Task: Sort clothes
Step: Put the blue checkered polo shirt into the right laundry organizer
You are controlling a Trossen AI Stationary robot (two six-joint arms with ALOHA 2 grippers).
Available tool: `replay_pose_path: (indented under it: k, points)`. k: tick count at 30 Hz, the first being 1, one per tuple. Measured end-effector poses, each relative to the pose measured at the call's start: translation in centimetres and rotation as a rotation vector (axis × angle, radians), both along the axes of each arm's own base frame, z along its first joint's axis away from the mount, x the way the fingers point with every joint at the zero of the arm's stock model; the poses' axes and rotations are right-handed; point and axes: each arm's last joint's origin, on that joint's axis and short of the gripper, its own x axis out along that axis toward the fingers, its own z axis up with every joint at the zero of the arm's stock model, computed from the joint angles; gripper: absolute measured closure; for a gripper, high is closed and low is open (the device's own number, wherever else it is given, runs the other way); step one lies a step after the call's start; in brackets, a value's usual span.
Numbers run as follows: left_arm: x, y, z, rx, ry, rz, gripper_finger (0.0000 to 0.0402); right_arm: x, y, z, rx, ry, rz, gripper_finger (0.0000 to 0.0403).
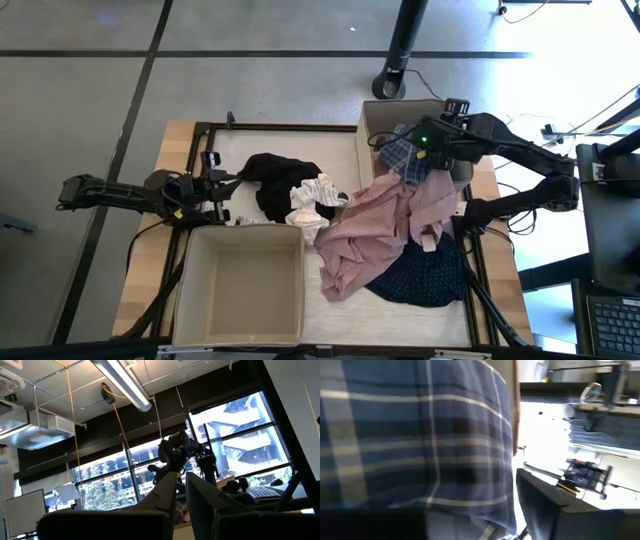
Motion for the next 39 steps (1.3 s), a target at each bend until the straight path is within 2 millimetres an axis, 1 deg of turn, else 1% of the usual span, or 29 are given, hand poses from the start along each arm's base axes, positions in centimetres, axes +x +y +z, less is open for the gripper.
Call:
replay_pose_path:
  k: [3,7,11,13,15,18,20,22,26,30,32,34,39]
  points:
    - [0.0,0.0,0.0,0.000,0.000,0.000,0.0370,-0.4,0.4,1.4,0.034,-0.027,0.022,0.0215]
    - [0.0,0.0,0.0,0.000,0.000,0.000,0.0370,-0.9,1.5,4.1,0.128,-0.190,0.098,0.0183]
    - [0.0,0.0,0.0,-0.002,0.000,-0.001,0.0370,-1.8,2.5,7.0,0.201,-0.380,0.145,0.0171]
    - [0.0,0.0,0.0,-0.004,0.000,-0.002,0.0370,-2.0,3.0,7.8,0.235,-0.444,0.161,0.0171]
    - [0.0,0.0,0.0,-0.005,0.000,-0.003,0.0370,-2.0,3.7,8.0,0.312,-0.485,0.210,0.0171]
    - [0.0,0.0,0.0,-0.006,0.000,-0.003,0.0370,-1.5,5.1,7.5,0.456,-0.500,0.290,0.0171]
    - [0.0,0.0,0.0,-0.006,0.000,-0.003,0.0370,-0.9,6.1,6.6,0.511,-0.476,0.313,0.0171]
    - [0.0,0.0,0.0,-0.006,0.000,-0.004,0.0370,-0.3,7.2,5.3,0.550,-0.425,0.328,0.0171]
    - [0.0,0.0,0.0,-0.013,0.004,-0.008,0.0370,0.6,9.0,2.0,0.625,-0.293,0.336,0.0171]
    - [0.0,0.0,0.0,-0.016,0.003,-0.009,0.0370,0.8,10.4,-0.8,0.660,-0.181,0.332,0.0171]
    - [0.0,0.0,0.0,-0.016,0.003,-0.009,0.0370,0.8,10.6,-1.7,0.629,-0.141,0.330,0.0171]
    - [0.0,0.0,0.0,-0.016,0.003,-0.009,0.0370,0.8,10.6,-2.2,0.565,-0.121,0.330,0.0171]
    - [0.0,0.0,0.0,-0.014,0.002,-0.008,0.0370,1.0,10.0,-1.9,0.302,-0.128,0.341,0.0171]
